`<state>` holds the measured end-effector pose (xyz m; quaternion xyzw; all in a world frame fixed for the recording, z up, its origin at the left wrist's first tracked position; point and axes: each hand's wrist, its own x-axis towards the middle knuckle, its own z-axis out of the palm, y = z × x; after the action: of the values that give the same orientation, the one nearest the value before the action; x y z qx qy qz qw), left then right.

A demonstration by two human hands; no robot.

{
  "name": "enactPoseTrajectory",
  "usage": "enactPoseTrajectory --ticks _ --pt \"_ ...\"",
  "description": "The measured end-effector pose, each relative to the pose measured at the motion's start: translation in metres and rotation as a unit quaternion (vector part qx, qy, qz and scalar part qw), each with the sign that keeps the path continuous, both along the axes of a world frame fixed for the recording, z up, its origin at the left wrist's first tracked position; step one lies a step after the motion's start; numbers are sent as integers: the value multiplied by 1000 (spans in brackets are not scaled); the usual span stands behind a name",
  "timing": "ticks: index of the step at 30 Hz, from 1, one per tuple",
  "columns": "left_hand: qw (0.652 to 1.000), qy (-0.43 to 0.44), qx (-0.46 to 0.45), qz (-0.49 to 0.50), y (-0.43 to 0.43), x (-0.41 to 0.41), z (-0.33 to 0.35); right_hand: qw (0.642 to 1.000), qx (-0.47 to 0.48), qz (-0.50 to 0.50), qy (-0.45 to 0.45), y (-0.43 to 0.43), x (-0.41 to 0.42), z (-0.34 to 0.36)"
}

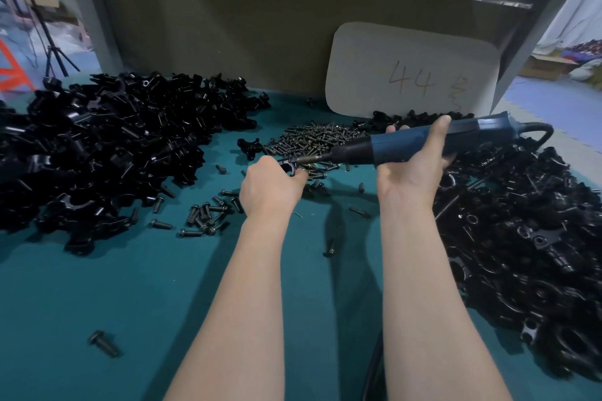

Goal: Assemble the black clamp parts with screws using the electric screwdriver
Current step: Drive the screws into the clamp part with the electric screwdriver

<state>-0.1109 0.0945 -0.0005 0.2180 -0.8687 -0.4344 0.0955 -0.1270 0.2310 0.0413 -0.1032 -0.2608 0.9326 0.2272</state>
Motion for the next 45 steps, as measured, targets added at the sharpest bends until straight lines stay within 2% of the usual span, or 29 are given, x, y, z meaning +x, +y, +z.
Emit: enactPoseTrajectory --ticks 3,9,25,30,41,45 --pt "1000 -2 23 9 -4 2 -2 999 5 40 12 3 2 4" --pt "999 -5 35 8 -4 1 -1 999 31 16 -1 11 4 7" --pt "999 -4 37 9 -5 0 -2 996 -65 49 39 18 -2 3" --pt "999 -5 45 8 -6 0 -3 997 -37 61 29 23 -1 2" --pt "999 -6 41 13 -5 0 -2 999 14 12 28 20 3 6" --pt "999 -4 36 13 -5 0 -3 996 88 11 11 15 3 7"
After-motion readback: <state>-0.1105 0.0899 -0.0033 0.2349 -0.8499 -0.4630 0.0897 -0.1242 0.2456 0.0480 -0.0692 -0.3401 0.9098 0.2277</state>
